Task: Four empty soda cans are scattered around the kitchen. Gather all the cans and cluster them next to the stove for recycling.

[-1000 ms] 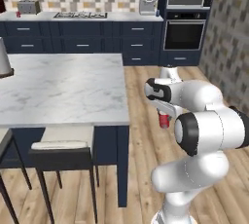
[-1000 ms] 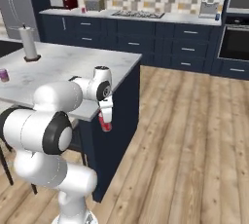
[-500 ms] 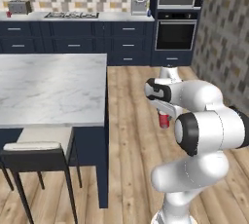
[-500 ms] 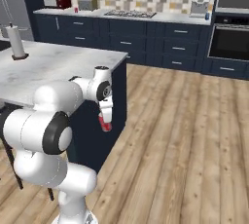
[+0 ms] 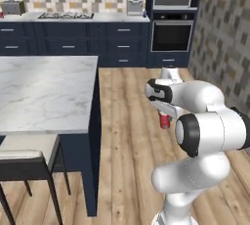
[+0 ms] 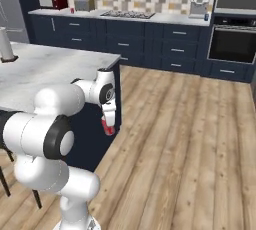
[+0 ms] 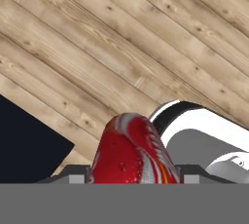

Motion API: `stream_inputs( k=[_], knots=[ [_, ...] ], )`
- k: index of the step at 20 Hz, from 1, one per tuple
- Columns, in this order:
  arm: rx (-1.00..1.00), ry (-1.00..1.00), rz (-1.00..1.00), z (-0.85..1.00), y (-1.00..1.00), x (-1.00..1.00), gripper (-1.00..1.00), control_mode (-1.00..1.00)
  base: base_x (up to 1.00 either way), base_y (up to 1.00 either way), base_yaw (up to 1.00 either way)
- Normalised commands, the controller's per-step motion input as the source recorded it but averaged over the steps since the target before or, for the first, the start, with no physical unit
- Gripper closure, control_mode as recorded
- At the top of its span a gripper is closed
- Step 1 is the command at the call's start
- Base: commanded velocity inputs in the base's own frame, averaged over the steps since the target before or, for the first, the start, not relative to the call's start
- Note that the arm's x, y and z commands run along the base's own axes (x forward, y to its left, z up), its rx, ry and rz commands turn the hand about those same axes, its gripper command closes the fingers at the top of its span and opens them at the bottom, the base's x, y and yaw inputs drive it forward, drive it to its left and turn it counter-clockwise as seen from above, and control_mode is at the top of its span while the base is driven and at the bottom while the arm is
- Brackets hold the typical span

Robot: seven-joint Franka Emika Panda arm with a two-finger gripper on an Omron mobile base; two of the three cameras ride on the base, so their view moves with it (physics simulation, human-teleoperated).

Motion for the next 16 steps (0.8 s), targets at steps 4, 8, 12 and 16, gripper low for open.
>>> stream_inputs(
  k=[4, 8, 12, 16],
  knots=[
    [0.0, 0.0, 0.0, 0.0, 0.0, 0.0, 1.0, 1.0, 0.49, -0.33, 0.0],
    [0.0, 0.0, 0.0, 0.0, 0.0, 0.0, 1.0, 1.0, 0.57, -0.27, 0.0],
    [0.0, 0.0, 0.0, 0.0, 0.0, 0.0, 1.0, 1.0, 0.63, -0.22, 0.01],
    [0.0, 0.0, 0.0, 0.0, 0.0, 0.0, 1.0, 1.0, 0.64, -0.19, 0.01]
  ],
)
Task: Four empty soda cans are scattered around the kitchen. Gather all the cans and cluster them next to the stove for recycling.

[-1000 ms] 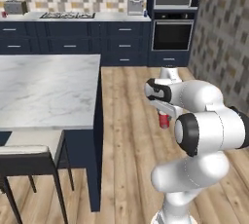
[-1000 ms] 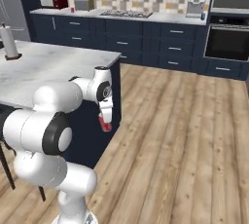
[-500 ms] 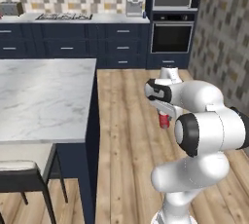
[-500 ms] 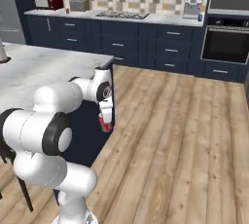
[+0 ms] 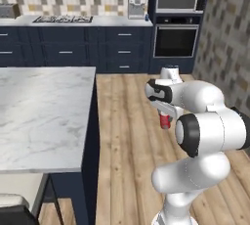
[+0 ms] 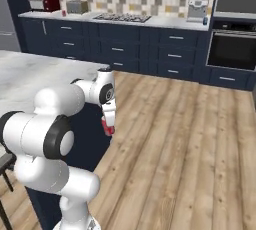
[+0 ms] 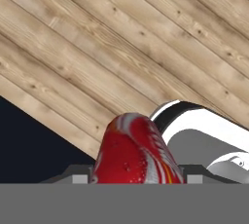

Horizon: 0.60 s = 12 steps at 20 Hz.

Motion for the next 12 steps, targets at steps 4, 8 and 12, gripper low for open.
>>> stream_inputs(
  k=[4, 8, 12],
  knots=[
    [0.0, 0.0, 0.0, 0.0, 0.0, 0.0, 1.0, 1.0, 0.63, -0.22, 0.01],
    [0.0, 0.0, 0.0, 0.0, 0.0, 0.0, 1.0, 1.0, 0.6, -0.27, 0.0],
    [0.0, 0.0, 0.0, 0.0, 0.0, 0.0, 1.0, 1.0, 0.54, -0.28, 0.0]
  ],
)
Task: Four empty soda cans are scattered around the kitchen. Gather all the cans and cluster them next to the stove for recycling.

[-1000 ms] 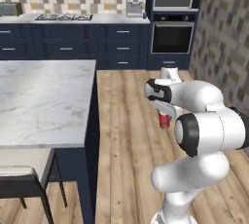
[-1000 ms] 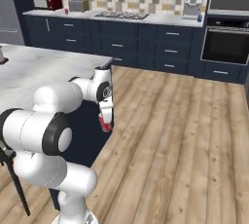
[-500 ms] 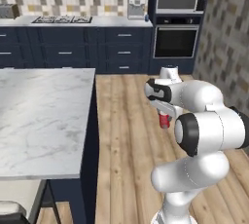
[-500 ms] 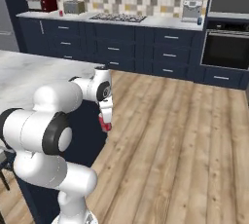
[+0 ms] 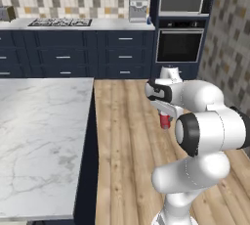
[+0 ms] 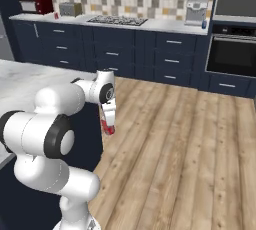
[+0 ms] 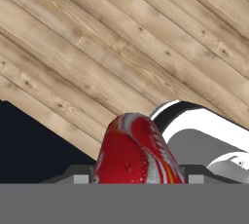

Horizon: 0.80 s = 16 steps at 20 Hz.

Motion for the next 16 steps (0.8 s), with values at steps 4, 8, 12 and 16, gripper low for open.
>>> stream_inputs(
  k=[4, 8, 12, 16],
  knots=[
    [0.0, 0.0, 0.0, 0.0, 0.0, 0.0, 1.0, 1.0, 0.54, -0.25, 0.0],
    [0.0, 0.0, 0.0, 0.0, 0.0, 0.0, 1.0, 1.0, 0.57, -0.21, 0.0],
    [0.0, 0.0, 0.0, 0.0, 0.0, 0.0, 1.0, 1.0, 0.55, -0.21, -0.01],
    [0.0, 0.0, 0.0, 0.0, 0.0, 0.0, 1.0, 1.0, 0.55, -0.2, 0.0]
  ],
)
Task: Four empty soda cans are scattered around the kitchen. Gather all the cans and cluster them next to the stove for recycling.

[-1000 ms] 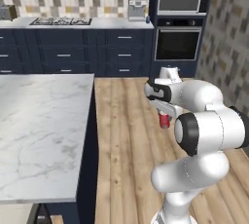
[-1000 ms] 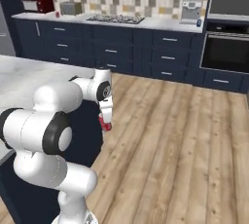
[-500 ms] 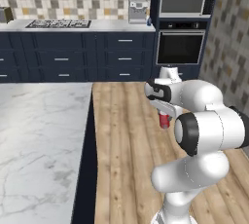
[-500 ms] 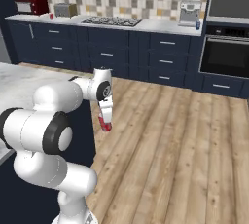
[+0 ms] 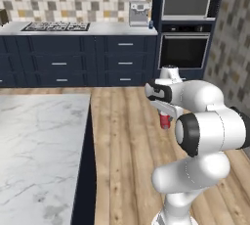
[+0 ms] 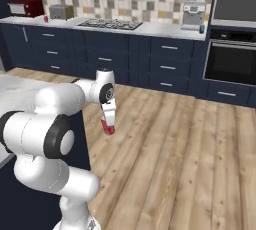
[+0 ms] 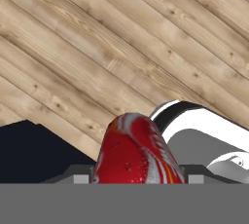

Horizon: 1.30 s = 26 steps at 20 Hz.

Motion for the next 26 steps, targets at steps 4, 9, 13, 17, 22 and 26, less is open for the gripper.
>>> stream_inputs(
  k=[4, 9, 13, 17, 22, 26],
  knots=[
    [0.0, 0.0, 0.0, 0.0, 0.0, 0.0, 1.0, 1.0, 0.54, -0.21, -0.03],
    [0.0, 0.0, 0.0, 0.0, 0.0, 0.0, 1.0, 1.0, 0.55, -0.21, -0.03],
    [0.0, 0.0, 0.0, 0.0, 0.0, 0.0, 1.0, 1.0, 0.58, -0.21, 0.0],
    [0.0, 0.0, 0.0, 0.0, 0.0, 0.0, 1.0, 1.0, 0.63, -0.22, 0.0],
    [0.0, 0.0, 0.0, 0.0, 0.0, 0.0, 1.0, 1.0, 0.64, -0.22, 0.0],
    [0.0, 0.0, 0.0, 0.0, 0.0, 0.0, 1.0, 1.0, 0.67, -0.22, 0.01]
  ],
)
